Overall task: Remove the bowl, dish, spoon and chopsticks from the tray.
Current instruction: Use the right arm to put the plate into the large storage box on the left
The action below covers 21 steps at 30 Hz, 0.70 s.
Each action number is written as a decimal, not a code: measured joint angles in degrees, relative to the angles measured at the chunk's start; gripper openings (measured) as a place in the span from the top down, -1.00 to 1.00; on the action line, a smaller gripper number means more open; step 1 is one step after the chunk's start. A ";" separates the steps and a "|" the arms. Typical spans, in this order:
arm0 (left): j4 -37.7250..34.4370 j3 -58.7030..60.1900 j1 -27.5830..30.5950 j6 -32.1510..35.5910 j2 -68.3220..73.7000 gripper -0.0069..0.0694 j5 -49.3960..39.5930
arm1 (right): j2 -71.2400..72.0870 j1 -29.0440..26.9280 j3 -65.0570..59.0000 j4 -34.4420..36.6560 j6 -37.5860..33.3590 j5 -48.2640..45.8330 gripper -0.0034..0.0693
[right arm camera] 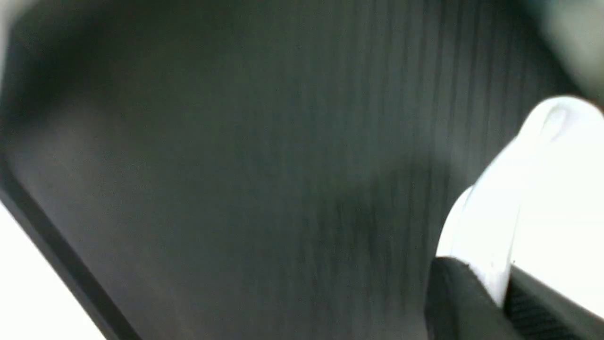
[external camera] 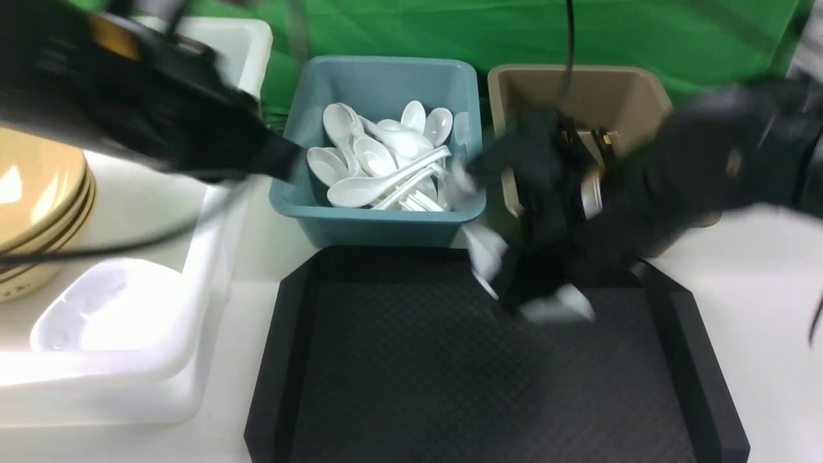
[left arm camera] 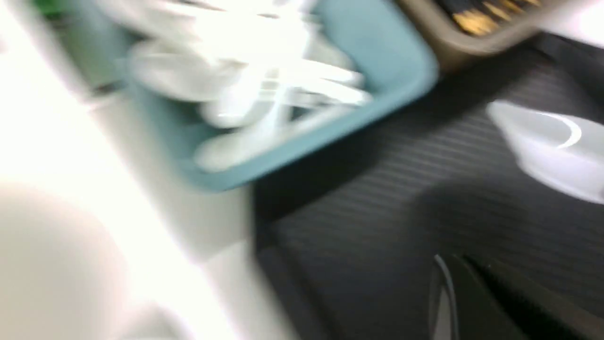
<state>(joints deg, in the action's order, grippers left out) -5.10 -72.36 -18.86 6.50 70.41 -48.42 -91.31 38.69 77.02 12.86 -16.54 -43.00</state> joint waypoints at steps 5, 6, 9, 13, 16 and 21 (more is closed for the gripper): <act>0.13 -0.05 17.16 -0.71 -4.63 0.81 -2.98 | -6.08 0.81 18.28 18.09 -12.67 -1.62 0.83; -0.22 -0.05 20.35 -0.75 -5.18 0.81 -3.18 | -8.20 1.57 22.55 20.40 -14.77 -1.83 0.83; -3.78 0.26 30.52 -0.75 -6.33 0.81 -3.23 | -14.12 4.57 32.82 23.20 -17.41 -1.88 0.83; -12.79 1.37 42.94 2.19 -6.49 0.81 -3.61 | -25.98 10.47 48.42 24.75 -18.52 -2.58 0.83; -15.10 1.57 46.17 3.81 -6.49 0.81 -5.23 | -35.01 14.13 56.87 24.85 -18.78 -3.43 0.83; -15.64 1.61 46.43 4.16 -6.49 0.81 -6.33 | -43.97 16.45 61.72 24.13 -18.78 -3.09 0.83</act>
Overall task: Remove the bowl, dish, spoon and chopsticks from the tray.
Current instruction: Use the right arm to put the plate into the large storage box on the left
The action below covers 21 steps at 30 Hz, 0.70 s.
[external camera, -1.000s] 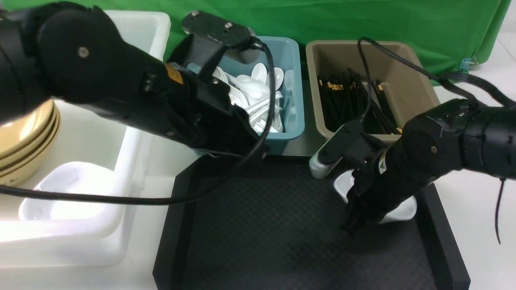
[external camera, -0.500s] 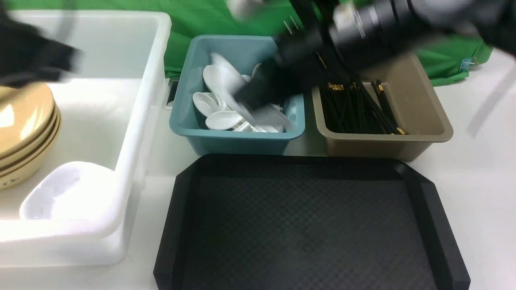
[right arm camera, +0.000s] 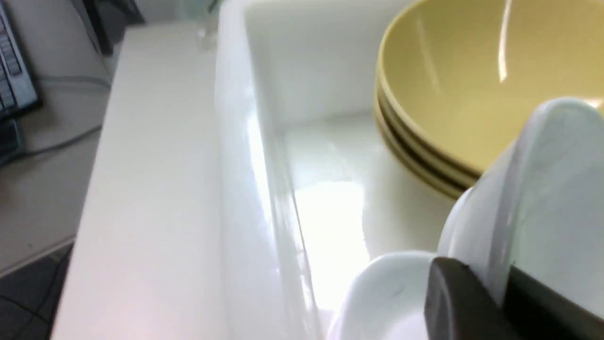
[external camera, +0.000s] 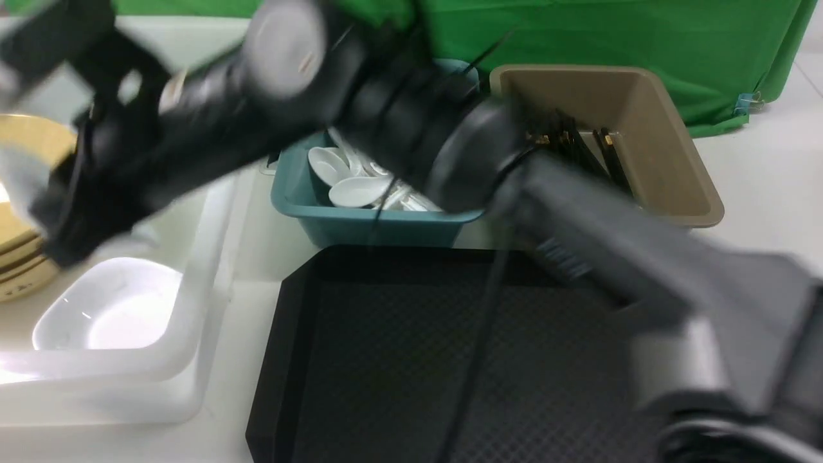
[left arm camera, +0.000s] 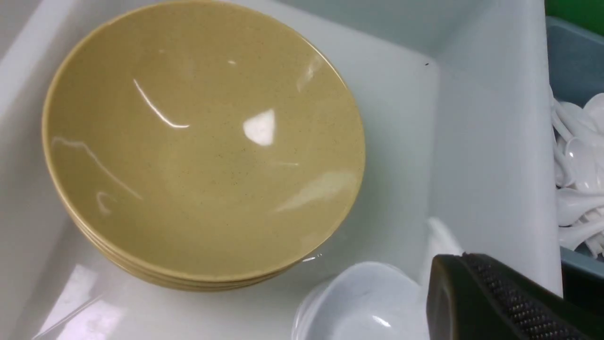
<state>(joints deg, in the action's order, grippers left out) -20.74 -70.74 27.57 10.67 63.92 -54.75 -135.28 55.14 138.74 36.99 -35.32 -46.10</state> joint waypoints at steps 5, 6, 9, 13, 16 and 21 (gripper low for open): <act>-0.14 0.10 0.00 0.13 0.00 0.81 -2.59 | -4.85 0.28 0.46 -5.54 0.44 0.34 0.83; -0.22 0.16 0.00 0.19 0.00 0.81 -3.24 | -5.07 0.28 0.46 -6.22 0.44 0.64 0.83; -0.21 0.27 0.00 0.19 0.00 0.81 -6.75 | -5.18 0.28 0.59 -7.35 0.94 0.87 0.70; -0.21 0.33 0.00 0.08 0.00 0.81 -10.23 | -5.18 0.53 0.93 -7.55 1.71 0.49 0.22; -0.21 0.33 0.00 -0.12 0.00 0.81 -11.60 | -5.18 0.91 1.18 -7.69 3.19 -0.67 -0.07; -0.21 0.33 0.00 -0.19 0.00 0.81 -11.99 | -4.73 1.21 1.39 -7.87 5.51 -4.20 -0.19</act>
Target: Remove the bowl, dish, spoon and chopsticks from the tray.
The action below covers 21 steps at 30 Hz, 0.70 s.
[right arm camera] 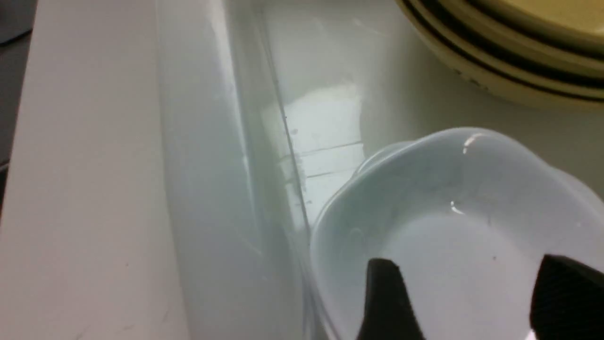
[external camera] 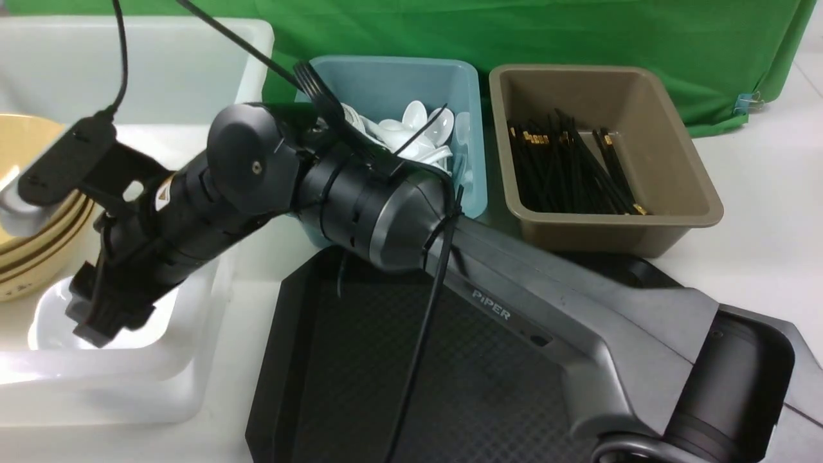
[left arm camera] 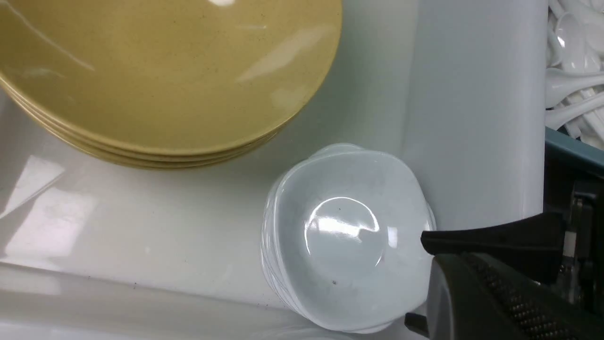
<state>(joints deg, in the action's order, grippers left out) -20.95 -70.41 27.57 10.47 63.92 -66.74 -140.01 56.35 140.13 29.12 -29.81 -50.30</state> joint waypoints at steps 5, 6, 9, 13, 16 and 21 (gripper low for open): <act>-0.50 0.00 -1.22 -0.05 0.00 0.81 -0.21 | 4.40 -1.21 1.37 -8.82 8.71 -8.87 0.13; -0.35 0.00 -2.16 -0.05 0.00 0.81 -0.37 | 5.56 -2.05 1.64 -11.84 10.50 -10.62 0.27; 0.95 0.00 -7.06 -0.05 0.00 0.81 -0.82 | 10.59 -5.28 2.23 -18.82 14.09 -16.21 0.71; 3.26 0.00 -17.69 -1.39 0.00 0.81 -2.52 | 20.71 -12.68 -1.33 -22.96 17.14 -18.16 0.86; 4.84 0.00 -23.13 -3.02 0.00 0.81 -2.76 | 27.52 -16.97 -6.23 -23.73 18.10 -18.34 0.88; 6.73 0.92 -34.79 -4.01 -0.39 0.81 -2.88 | 51.78 -26.89 -29.84 -26.90 18.44 -15.76 0.89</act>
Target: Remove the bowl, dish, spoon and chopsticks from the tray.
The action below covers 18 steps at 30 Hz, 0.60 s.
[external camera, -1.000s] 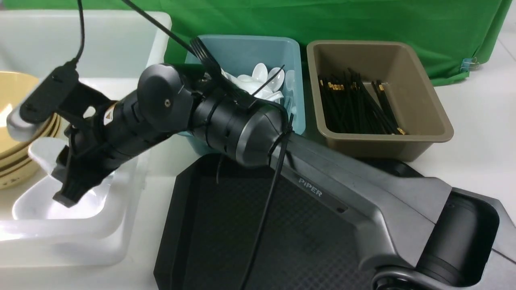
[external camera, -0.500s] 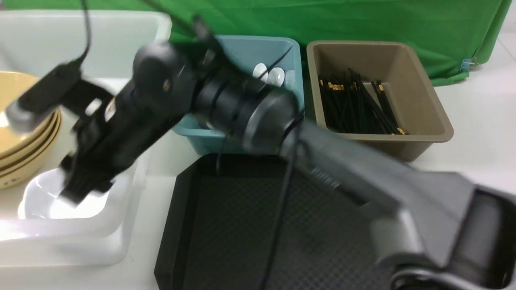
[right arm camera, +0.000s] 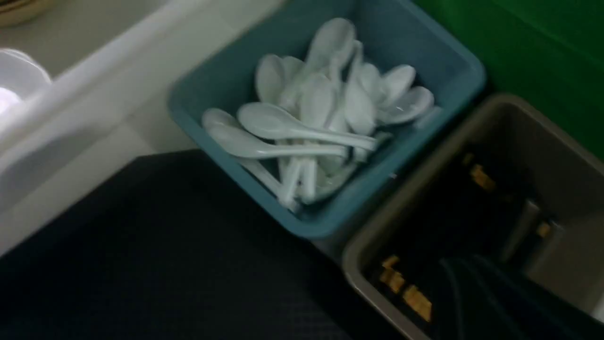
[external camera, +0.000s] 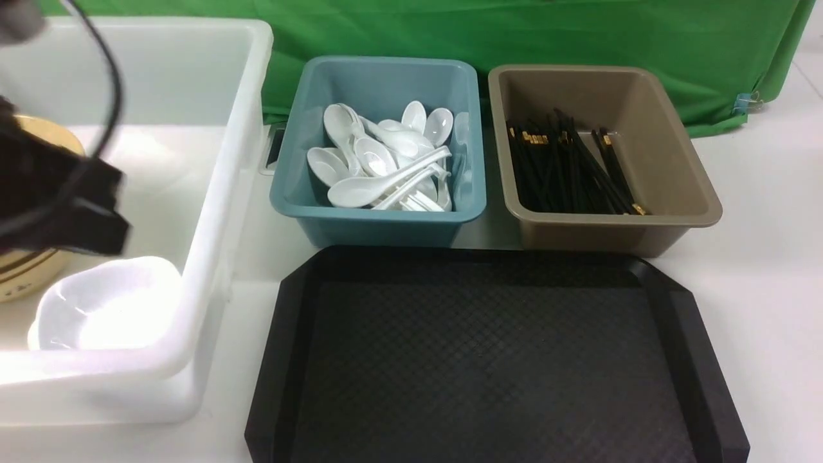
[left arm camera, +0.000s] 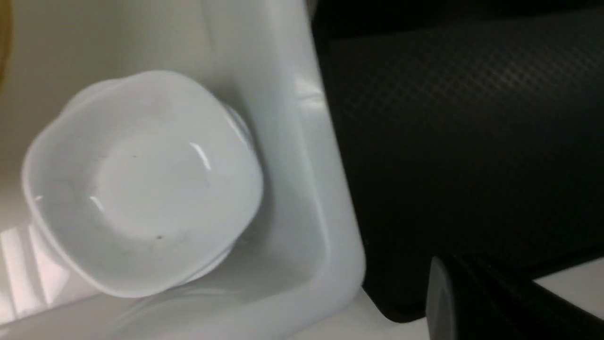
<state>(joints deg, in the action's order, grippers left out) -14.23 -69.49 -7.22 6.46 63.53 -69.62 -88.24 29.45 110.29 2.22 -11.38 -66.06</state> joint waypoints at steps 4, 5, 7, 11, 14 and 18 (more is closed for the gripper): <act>0.00 4.41 -4.91 2.23 -2.55 0.81 0.06 | 21.44 -5.06 -23.76 -3.44 4.12 15.75 0.89; 0.00 4.69 -5.26 2.37 -2.77 0.81 0.06 | 23.64 -5.23 -26.26 -3.53 4.41 16.64 0.89; -0.19 8.36 -6.56 4.07 -5.95 0.81 0.06 | 35.63 -6.59 -38.92 -4.16 6.95 28.20 0.89; -0.93 14.68 -7.26 6.05 -13.93 0.81 3.36 | 54.55 -6.83 -63.78 -4.27 8.90 50.31 0.89; -1.11 19.32 -7.40 6.41 -21.62 0.81 8.05 | 64.03 -6.83 -76.90 -4.23 9.65 62.08 0.90; -1.89 25.10 -7.46 5.70 -32.16 0.81 16.25 | 69.83 -6.83 -86.84 -4.23 10.14 71.58 0.90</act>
<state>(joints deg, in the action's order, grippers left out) -16.12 -44.39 -14.68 12.16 31.37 -53.37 -18.41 22.63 23.45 -2.00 -1.24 5.52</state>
